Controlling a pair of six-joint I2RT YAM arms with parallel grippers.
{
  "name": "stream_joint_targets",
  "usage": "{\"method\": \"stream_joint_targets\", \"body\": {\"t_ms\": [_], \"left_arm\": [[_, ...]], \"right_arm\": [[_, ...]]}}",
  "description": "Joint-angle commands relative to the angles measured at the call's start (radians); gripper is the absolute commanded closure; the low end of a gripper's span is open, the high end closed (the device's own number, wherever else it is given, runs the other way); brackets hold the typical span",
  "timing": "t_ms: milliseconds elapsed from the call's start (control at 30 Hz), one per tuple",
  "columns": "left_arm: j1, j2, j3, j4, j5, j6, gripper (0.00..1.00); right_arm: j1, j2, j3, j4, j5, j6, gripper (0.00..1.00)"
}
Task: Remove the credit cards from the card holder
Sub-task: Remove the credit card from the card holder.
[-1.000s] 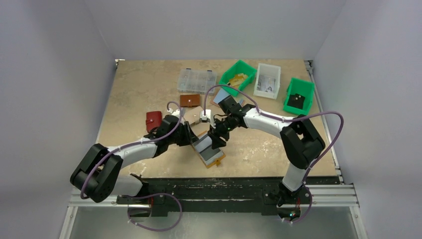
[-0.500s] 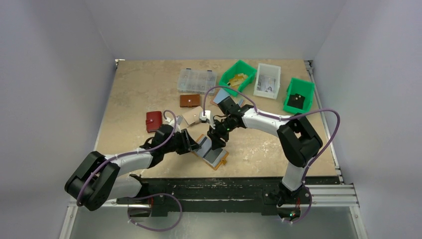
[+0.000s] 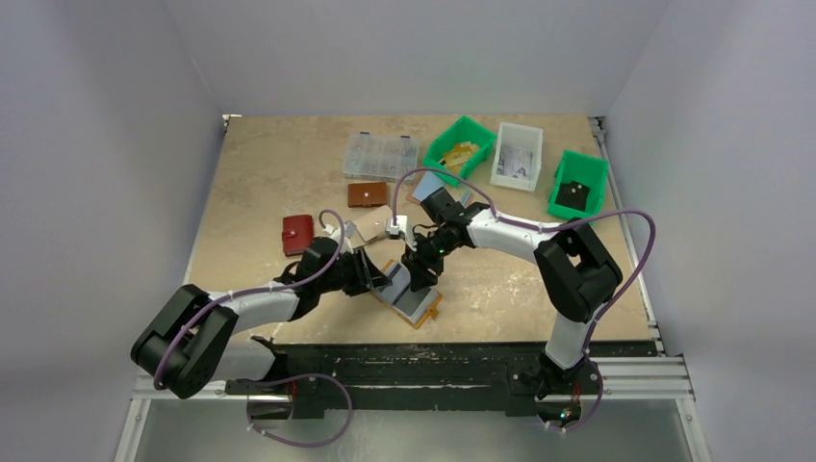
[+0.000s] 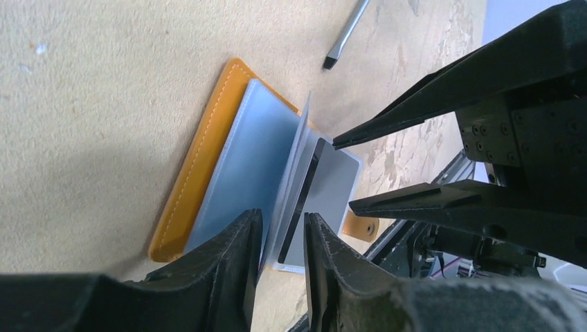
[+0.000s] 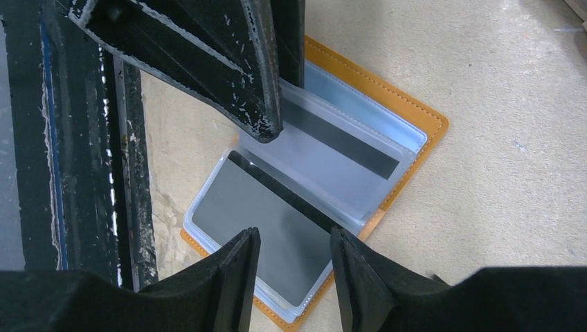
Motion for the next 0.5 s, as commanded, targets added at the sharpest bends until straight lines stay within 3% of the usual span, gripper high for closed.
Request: {"method": "stream_joint_targets", "body": {"t_ms": [0, 167, 467], "left_arm": [[0.004, 0.009, 0.074, -0.035, -0.009, 0.066, 0.69], [0.004, 0.055, 0.102, -0.041, 0.024, 0.087, 0.74], [0.004, 0.132, 0.092, 0.037, 0.082, 0.09, 1.0]], "right_arm": [[0.006, -0.001, 0.026, -0.008, -0.021, -0.012, 0.5], [0.006, -0.005, 0.028, -0.011, -0.024, -0.012, 0.51], [-0.014, -0.035, 0.044, -0.055, -0.063, -0.045, 0.52]]}}
